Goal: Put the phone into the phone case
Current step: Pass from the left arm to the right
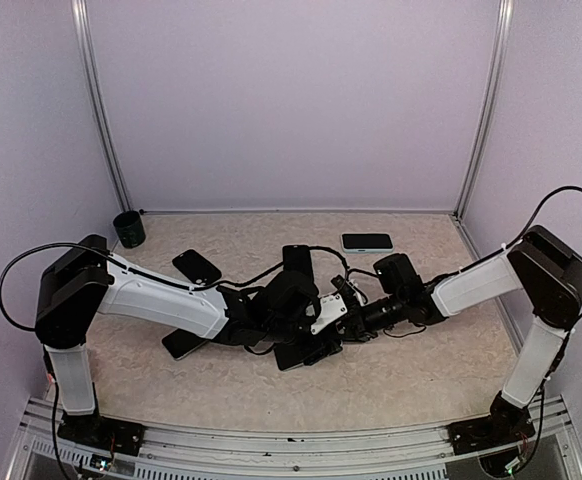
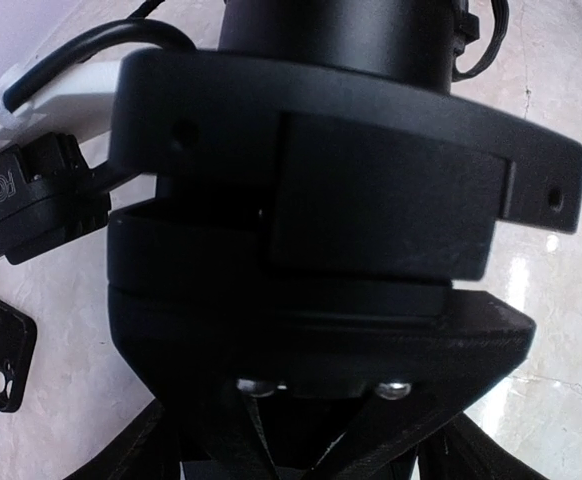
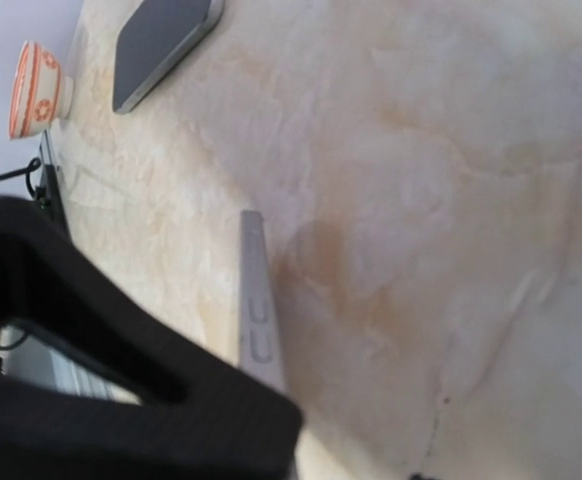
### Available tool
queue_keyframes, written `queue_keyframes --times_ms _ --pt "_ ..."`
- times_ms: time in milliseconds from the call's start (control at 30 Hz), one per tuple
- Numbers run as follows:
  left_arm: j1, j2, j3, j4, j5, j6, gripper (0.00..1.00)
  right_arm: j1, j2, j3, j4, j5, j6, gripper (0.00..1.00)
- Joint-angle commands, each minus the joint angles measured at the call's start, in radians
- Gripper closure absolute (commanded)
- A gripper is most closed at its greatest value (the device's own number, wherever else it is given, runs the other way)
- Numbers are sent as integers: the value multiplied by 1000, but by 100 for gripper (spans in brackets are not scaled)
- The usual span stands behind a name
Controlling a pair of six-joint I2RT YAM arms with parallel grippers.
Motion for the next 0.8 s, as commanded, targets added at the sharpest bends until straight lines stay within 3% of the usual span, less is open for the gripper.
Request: queue_keyframes --times_ms 0,400,667,767 --pt "-9 -20 -3 50 -10 6 41 16 11 23 31 -23 10 54" --pt "-12 -15 -9 51 -14 4 41 19 17 33 32 -39 19 83" --pt "-12 -18 -13 55 -17 3 35 22 13 39 40 -51 32 99" --pt "-12 -18 -15 58 -17 3 32 22 8 41 48 -56 37 100"
